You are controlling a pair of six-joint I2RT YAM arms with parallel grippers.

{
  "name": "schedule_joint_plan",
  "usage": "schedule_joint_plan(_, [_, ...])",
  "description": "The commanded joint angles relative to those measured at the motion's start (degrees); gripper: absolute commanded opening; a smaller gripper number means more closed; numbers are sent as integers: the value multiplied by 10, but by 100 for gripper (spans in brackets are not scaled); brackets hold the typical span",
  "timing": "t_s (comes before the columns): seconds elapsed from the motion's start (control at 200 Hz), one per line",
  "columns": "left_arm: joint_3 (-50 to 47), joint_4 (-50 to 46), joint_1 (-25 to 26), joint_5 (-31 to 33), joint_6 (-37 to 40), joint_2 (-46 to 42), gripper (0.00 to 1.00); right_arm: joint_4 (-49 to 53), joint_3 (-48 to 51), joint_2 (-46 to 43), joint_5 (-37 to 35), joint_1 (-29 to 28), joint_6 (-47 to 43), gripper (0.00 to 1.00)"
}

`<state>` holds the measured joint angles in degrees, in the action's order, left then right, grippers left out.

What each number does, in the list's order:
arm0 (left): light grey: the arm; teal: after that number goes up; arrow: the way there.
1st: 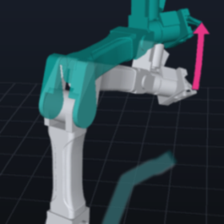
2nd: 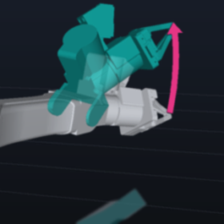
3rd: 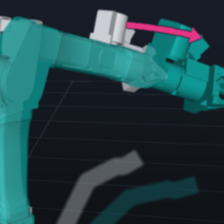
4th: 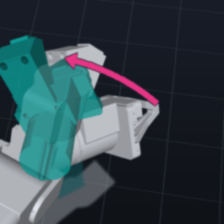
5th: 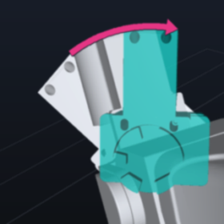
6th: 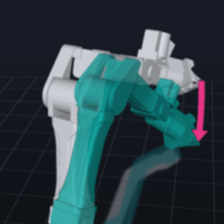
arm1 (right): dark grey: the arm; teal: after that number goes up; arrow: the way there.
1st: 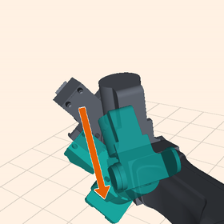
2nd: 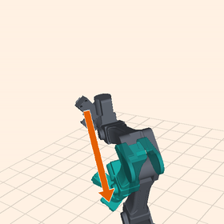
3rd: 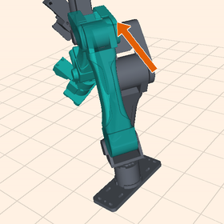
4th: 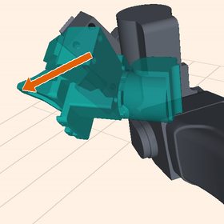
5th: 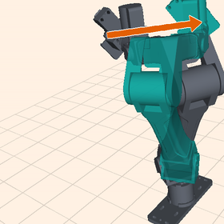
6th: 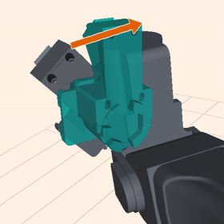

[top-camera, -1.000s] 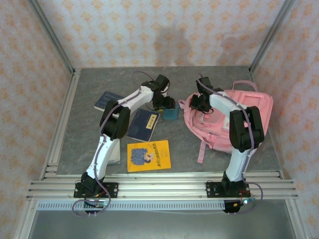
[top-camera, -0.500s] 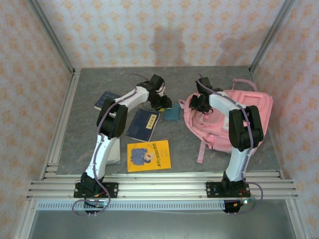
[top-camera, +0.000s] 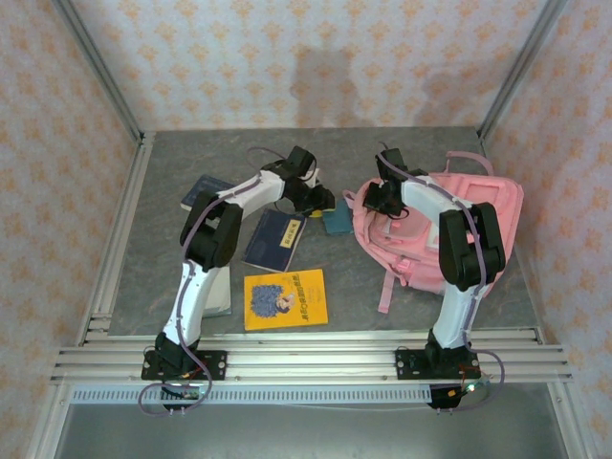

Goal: Pack books, pencil case, and school supplies into a backpack

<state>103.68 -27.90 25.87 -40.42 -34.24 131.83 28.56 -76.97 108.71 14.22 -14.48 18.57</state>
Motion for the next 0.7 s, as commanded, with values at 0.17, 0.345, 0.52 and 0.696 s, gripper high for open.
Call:
schedule_joint_plan(0.17, [-40, 95, 2, -31, -67, -29, 38, 22, 14, -3, 20, 0, 3, 0])
schedule_joint_plan(0.345, [-55, 106, 3, -15, -75, -20, 22, 21, 18, -12, 18, 1, 5, 0])
schedule_joint_plan(0.52, [-61, 98, 3, -4, -69, -20, 5, 22, 20, -21, 16, 7, 8, 0])
schedule_joint_plan(0.696, [-67, 90, 2, 3, -64, -34, 0, 31, 13, -38, 10, 10, 10, 0])
